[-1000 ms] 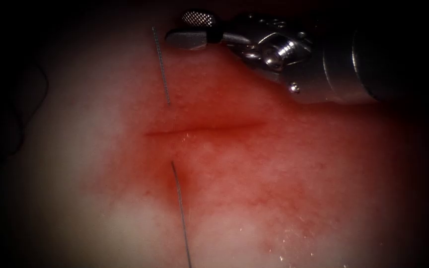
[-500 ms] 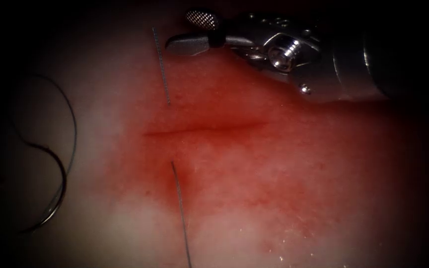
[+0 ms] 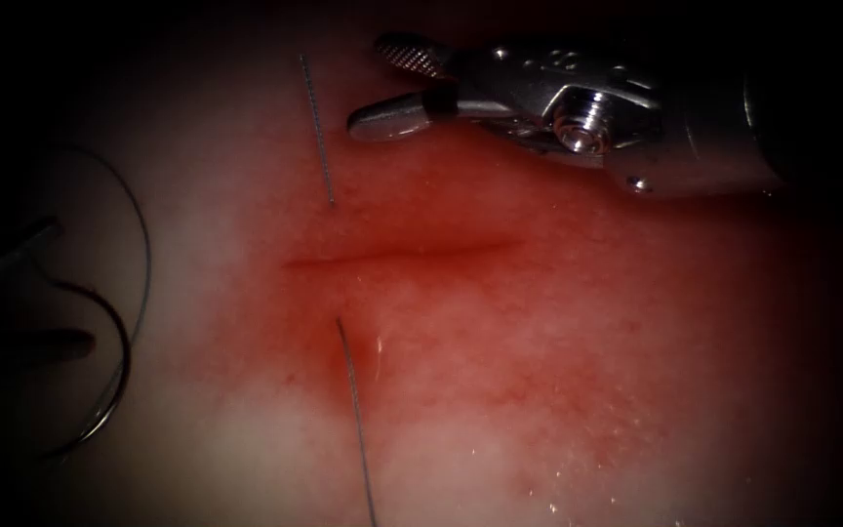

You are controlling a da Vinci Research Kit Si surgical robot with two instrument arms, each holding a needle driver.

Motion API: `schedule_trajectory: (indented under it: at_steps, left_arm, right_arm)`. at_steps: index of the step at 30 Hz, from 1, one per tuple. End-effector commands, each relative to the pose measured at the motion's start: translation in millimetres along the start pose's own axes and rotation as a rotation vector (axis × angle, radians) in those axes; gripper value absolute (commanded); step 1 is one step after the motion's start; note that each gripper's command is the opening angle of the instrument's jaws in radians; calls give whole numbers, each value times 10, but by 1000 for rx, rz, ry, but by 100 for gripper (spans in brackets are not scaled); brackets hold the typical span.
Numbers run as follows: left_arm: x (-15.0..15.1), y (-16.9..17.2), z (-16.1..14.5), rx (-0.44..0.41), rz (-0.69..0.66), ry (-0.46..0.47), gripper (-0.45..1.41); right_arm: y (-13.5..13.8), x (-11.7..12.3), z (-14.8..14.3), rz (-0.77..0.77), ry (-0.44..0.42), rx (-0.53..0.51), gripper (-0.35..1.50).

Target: Wound Closure

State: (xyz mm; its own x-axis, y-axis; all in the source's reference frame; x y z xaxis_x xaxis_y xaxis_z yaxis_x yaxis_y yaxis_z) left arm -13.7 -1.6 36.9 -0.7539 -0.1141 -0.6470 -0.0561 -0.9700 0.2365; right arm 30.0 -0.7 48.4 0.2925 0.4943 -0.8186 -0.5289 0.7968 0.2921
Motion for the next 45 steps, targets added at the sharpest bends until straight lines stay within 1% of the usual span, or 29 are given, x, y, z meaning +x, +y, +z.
schedule_trajectory:
  at_steps: [1,3,4,8,12,14,18,20,23,24,30,34,38,39,40,41,42,43,44,45]
  left_arm:
    - [7,6,15,-9,32,12,57]
    - [20,17,33,-23,88,31,51]
    - [26,23,41,-25,118,41,46]
    - [48,50,71,-63,217,78,46]
    - [58,70,90,-101,260,87,47]
    - [61,78,98,-115,283,86,52]
    - [65,96,109,-155,328,73,57]
    - [65,106,115,-175,350,66,61]
    - [63,124,124,-221,394,57,61]
    - [61,130,128,-235,407,54,64]
    - [50,148,140,-302,445,33,71]
    - [49,153,144,-313,451,28,73]
    - [58,158,150,-312,464,40,69]
    - [60,159,151,-312,465,44,66]
    - [63,159,152,-314,466,53,52]
    - [65,158,152,-315,466,59,34]
    - [67,156,153,-316,466,62,12]
    - [67,153,153,-318,465,66,-20]
    - [67,149,154,-320,464,70,-45]
    - [67,144,153,-322,468,75,-45]
  right_arm:
    - [2,3,3,-61,0,8,140]
    - [2,7,-5,-127,4,15,140]
    - [2,10,-10,-147,6,22,143]
    - [0,18,-29,-188,11,49,146]
    - [-10,19,-48,-206,0,89,146]
    - [-17,16,-58,-231,2,113,146]
    - [-28,7,-77,-248,18,139,146]
    - [-29,3,-85,-253,23,149,146]
    - [-28,-3,-92,-260,29,160,146]
    - [-27,-6,-94,-263,28,160,146]
    - [-25,-11,-100,-269,27,158,146]
    - [-27,-12,-99,-270,27,157,146]
    - [-28,-13,-99,-272,28,156,146]
    - [-28,-13,-99,-272,28,156,146]
    - [-29,-14,-98,-272,28,155,146]
    - [-29,-14,-98,-273,28,155,146]
    - [-29,-14,-98,-273,28,155,146]
    - [-30,-14,-98,-273,28,155,145]
    - [-30,-14,-98,-273,28,154,145]
    - [-30,-14,-97,-274,29,154,145]
